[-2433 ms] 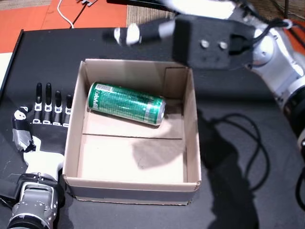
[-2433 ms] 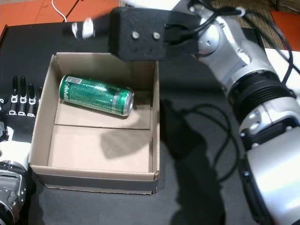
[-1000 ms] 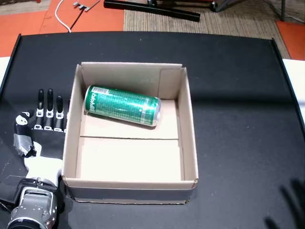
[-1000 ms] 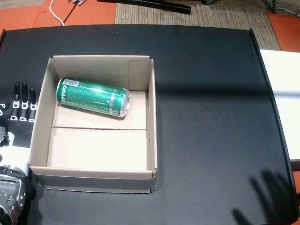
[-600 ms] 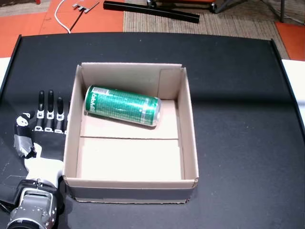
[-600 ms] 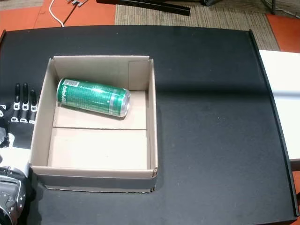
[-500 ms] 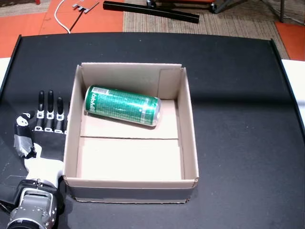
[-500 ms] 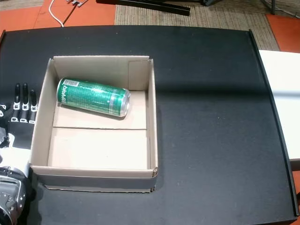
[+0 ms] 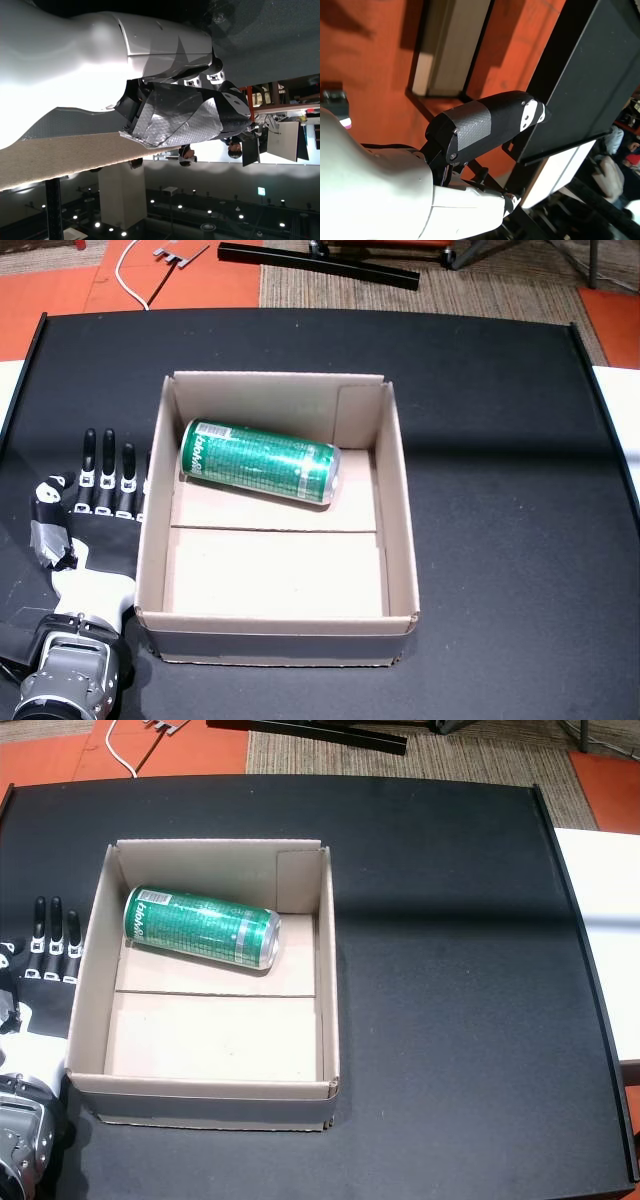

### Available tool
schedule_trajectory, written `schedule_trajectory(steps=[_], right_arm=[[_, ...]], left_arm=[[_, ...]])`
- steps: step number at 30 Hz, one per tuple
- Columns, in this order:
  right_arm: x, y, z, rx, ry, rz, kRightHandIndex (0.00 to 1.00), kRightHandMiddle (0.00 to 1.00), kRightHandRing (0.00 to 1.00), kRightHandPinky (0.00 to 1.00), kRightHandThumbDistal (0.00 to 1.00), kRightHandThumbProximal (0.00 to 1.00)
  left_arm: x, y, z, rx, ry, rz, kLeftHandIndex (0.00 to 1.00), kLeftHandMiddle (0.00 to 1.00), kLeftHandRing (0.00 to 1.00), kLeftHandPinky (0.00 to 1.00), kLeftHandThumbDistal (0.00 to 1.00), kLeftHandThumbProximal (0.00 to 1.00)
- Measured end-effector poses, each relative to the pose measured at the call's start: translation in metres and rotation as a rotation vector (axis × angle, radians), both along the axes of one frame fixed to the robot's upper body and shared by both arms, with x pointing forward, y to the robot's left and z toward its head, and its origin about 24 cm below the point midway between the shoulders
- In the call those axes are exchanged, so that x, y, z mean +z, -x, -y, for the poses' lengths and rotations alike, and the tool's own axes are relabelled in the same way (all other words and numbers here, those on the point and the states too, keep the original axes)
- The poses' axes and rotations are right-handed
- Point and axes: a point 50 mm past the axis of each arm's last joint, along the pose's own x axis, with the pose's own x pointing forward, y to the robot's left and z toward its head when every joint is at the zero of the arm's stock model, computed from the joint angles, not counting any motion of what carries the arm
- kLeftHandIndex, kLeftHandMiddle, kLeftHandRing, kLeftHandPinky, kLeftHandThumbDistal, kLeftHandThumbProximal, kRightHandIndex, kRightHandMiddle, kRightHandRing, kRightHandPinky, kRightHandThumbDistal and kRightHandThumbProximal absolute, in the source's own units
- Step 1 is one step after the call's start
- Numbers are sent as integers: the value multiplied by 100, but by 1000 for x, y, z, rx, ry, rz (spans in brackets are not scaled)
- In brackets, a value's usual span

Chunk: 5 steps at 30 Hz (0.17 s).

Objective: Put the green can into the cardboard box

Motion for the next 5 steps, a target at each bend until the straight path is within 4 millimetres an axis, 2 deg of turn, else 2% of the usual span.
schedule_trajectory(steps=[5], right_arm=[[-4, 6, -5, 15, 85, 10, 68, 86, 96, 100, 86, 46]], left_arm=[[0, 0, -3, -1, -2, -3, 47, 45, 56, 70, 3, 78]])
